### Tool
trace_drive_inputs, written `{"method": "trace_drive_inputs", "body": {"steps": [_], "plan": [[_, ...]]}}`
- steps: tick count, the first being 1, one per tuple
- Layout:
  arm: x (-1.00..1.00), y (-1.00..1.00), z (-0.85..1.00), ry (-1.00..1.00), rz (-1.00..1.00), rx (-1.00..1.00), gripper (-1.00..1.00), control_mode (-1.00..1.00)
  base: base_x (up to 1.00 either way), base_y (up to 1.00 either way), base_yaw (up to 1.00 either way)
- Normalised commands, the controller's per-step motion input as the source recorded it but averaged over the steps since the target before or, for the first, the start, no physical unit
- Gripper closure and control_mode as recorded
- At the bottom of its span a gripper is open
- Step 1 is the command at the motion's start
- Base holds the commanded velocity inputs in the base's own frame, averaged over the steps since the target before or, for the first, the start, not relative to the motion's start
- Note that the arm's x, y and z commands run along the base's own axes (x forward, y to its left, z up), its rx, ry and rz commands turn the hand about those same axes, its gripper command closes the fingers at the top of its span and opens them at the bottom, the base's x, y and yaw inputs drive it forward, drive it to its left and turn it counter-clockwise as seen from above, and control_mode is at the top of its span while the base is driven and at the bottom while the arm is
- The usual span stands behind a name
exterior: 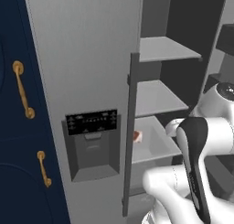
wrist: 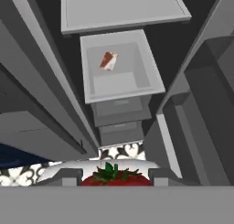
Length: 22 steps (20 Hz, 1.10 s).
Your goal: Take the strawberry from the fridge and place it on top of the pancake, located on the dining counter.
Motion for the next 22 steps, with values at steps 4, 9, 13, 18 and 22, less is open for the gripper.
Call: {"method": "trace_drive_inputs", "body": {"steps": [4, 9, 13, 18, 22], "plan": [[0.00, 0.00, 0.00, 0.00, 0.00, 0.00, 1.00, 1.00, -0.94, 0.10, -0.04], [0.00, 0.00, 0.00, 0.00, 0.00, 0.00, 1.00, 1.00, -0.98, -0.01, -0.53], [0.00, 0.00, 0.00, 0.00, 0.00, 0.00, 1.00, 1.00, -0.81, 0.00, -0.80], [0.00, 0.00, 0.00, 0.00, 0.00, 0.00, 1.00, 1.00, -0.61, -0.03, -0.82], [0.00, 0.00, 0.00, 0.00, 0.00, 0.00, 1.00, 1.00, -0.34, -0.36, -0.73]]}}
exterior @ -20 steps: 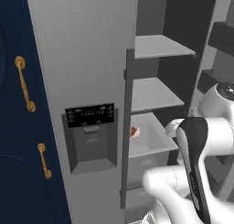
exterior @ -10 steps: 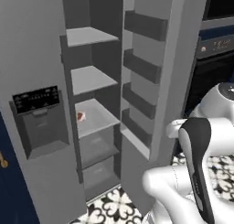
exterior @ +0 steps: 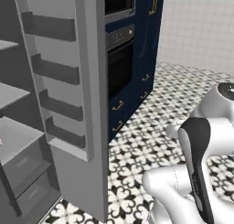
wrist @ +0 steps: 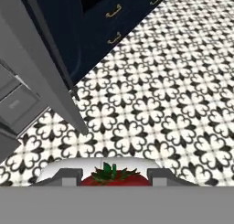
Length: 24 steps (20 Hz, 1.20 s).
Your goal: Take the strawberry from the fridge and place it on top of the pancake, located on the dining counter.
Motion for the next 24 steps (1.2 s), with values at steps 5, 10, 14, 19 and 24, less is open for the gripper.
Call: {"method": "trace_drive_inputs", "body": {"steps": [5, 10, 14, 19, 24], "plan": [[0.00, 0.00, 0.00, 0.00, 0.00, 0.00, 1.00, 1.00, -0.01, -0.99, -0.62], [0.00, 0.00, 0.00, 0.00, 0.00, 0.00, 1.00, 1.00, 0.20, -1.00, -0.58], [0.00, 0.00, 0.00, 0.00, 0.00, 0.00, 1.00, 1.00, 0.88, -0.69, -0.45], [0.00, 0.00, 0.00, 0.00, 0.00, 0.00, 1.00, 1.00, 1.00, 0.00, -0.34], [0.00, 0.00, 0.00, 0.00, 0.00, 0.00, 1.00, 1.00, 1.00, 0.00, -0.30]]}}
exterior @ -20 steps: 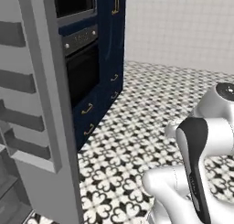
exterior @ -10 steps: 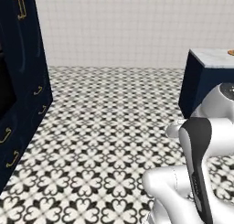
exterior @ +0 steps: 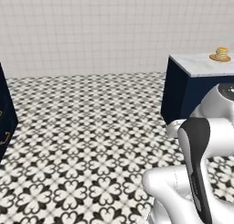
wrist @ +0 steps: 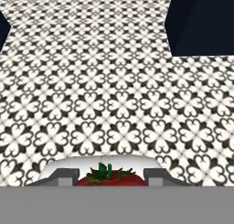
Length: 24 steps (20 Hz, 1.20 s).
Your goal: Take the strawberry from the fridge and place it on top of the pancake, located on the dining counter.
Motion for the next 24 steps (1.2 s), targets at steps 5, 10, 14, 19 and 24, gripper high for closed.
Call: {"method": "trace_drive_inputs", "body": {"steps": [5, 10, 14, 19, 24], "plan": [[0.00, 0.00, 0.00, 0.00, 0.00, 0.00, 1.00, 1.00, 1.00, 0.00, -0.33], [0.00, 0.00, 0.00, 0.00, 0.00, 0.00, 1.00, 1.00, 1.00, 0.05, -0.36], [0.00, 0.00, 0.00, 0.00, 0.00, 0.00, 1.00, 1.00, 1.00, 0.62, -0.43], [0.00, 0.00, 0.00, 0.00, 0.00, 0.00, 1.00, 1.00, 1.00, 0.70, -0.58], [0.00, 0.00, 0.00, 0.00, 0.00, 0.00, 1.00, 1.00, 1.00, 0.75, -0.58]]}}
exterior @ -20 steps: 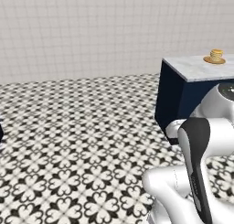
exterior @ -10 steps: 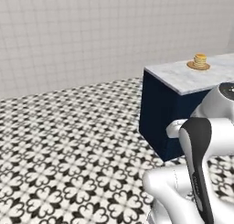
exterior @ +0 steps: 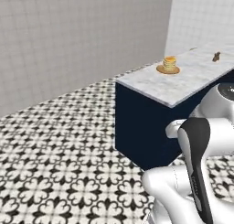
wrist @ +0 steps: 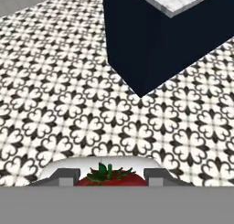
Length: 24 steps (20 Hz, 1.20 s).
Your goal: Take the strawberry from the fridge and place it on top of the pancake, located on the dining counter.
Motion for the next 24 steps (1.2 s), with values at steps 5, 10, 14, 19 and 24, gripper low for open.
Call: {"method": "trace_drive_inputs", "body": {"steps": [5, 10, 14, 19, 24], "plan": [[0.00, 0.00, 0.00, 0.00, 0.00, 0.00, 1.00, 1.00, 0.83, 0.99, -0.57], [0.00, 0.00, 0.00, 0.00, 0.00, 0.00, 1.00, 1.00, 0.31, 1.00, -0.51], [0.00, 0.00, 0.00, 0.00, 0.00, 0.00, 1.00, 1.00, 0.20, 1.00, -0.48], [0.00, 0.00, 0.00, 0.00, 0.00, 0.00, 1.00, 1.00, 0.24, 1.00, -0.49], [0.00, 0.00, 0.00, 0.00, 0.00, 0.00, 1.00, 1.00, 0.37, 1.00, -0.48]]}}
